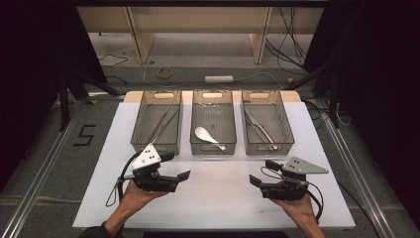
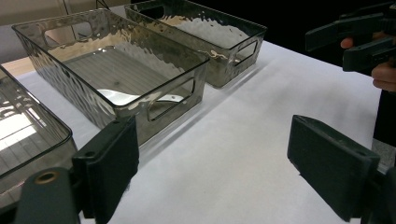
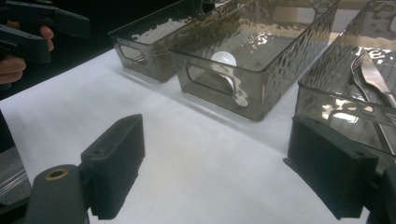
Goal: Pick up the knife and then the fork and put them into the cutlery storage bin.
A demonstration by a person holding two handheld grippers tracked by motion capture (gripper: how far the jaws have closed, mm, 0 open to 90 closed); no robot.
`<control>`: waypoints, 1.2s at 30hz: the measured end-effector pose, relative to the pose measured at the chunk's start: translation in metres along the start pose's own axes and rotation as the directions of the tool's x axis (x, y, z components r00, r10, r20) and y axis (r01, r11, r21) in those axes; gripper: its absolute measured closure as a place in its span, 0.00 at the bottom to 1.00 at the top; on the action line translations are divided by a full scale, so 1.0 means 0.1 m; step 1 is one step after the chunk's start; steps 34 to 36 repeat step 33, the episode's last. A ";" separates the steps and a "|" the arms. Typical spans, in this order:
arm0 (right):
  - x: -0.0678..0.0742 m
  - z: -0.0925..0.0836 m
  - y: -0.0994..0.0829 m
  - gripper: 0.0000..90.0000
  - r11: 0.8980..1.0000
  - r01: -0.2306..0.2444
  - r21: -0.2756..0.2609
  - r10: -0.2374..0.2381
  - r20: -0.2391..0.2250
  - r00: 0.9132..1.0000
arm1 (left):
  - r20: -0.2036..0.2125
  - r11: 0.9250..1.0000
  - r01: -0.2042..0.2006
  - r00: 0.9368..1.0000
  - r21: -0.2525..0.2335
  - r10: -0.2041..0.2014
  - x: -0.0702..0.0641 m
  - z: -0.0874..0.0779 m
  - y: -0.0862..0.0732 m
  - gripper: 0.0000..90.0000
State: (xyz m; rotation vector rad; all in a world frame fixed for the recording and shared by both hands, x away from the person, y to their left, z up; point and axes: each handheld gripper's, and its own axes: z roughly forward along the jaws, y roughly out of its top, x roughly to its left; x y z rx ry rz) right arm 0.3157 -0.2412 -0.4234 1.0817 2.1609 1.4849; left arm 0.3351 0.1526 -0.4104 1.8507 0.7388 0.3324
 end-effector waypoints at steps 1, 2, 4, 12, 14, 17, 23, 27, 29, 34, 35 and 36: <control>0.00 -0.01 -0.01 0.22 1.000 -0.003 0.001 0.003 0.001 1.000 | 0.001 1.000 0.000 1.000 0.000 0.000 0.00 0.00 0.00 0.18; 0.00 -0.01 -0.01 0.22 1.000 -0.003 0.000 0.003 0.001 1.000 | 0.002 1.000 0.000 1.000 0.000 0.000 0.00 0.00 0.00 0.18; 0.00 -0.02 -0.03 0.22 1.000 -0.006 0.000 0.006 0.004 1.000 | 0.003 1.000 0.000 1.000 0.001 0.000 0.00 0.00 0.00 0.18; 0.00 -0.03 -0.06 0.22 1.000 -0.011 0.002 0.011 0.014 1.000 | 0.006 1.000 0.000 1.000 0.001 0.000 0.00 0.00 0.00 0.18; 0.00 -0.03 -0.06 0.22 1.000 -0.012 0.001 0.012 0.017 1.000 | 0.007 1.000 0.000 1.000 0.002 0.000 -0.01 0.01 0.00 0.18; 0.00 -0.05 -0.06 0.22 1.000 -0.016 -0.007 0.017 0.023 1.000 | 0.007 1.000 -0.002 1.000 0.003 0.002 -0.01 0.01 0.00 0.18; -0.01 -0.05 -0.06 0.21 1.000 -0.019 -0.010 0.019 0.029 0.999 | 0.008 1.000 -0.007 1.000 0.008 0.006 -0.01 0.01 0.00 0.18; -0.01 -0.05 -0.05 0.21 1.000 -0.015 -0.008 0.015 0.030 0.999 | 0.008 1.000 -0.005 1.000 0.007 0.005 -0.01 0.01 0.00 0.18; -0.01 -0.05 -0.05 0.21 1.000 -0.013 -0.008 0.013 0.031 0.999 | 0.007 1.000 -0.006 1.000 0.008 0.006 -0.01 0.01 0.00 0.18; -0.01 -0.05 -0.05 0.21 1.000 -0.015 -0.006 0.015 0.031 0.999 | 0.006 1.000 -0.007 1.000 0.006 0.007 -0.01 0.01 0.00 0.18; -0.01 -0.05 -0.05 0.21 1.000 -0.015 -0.006 0.015 0.031 0.999 | 0.006 1.000 -0.007 1.000 0.006 0.007 -0.01 0.01 0.00 0.18; -0.01 -0.05 -0.05 0.21 1.000 -0.015 -0.006 0.015 0.031 0.999 | 0.006 1.000 -0.007 1.000 0.006 0.007 -0.01 0.01 0.00 0.18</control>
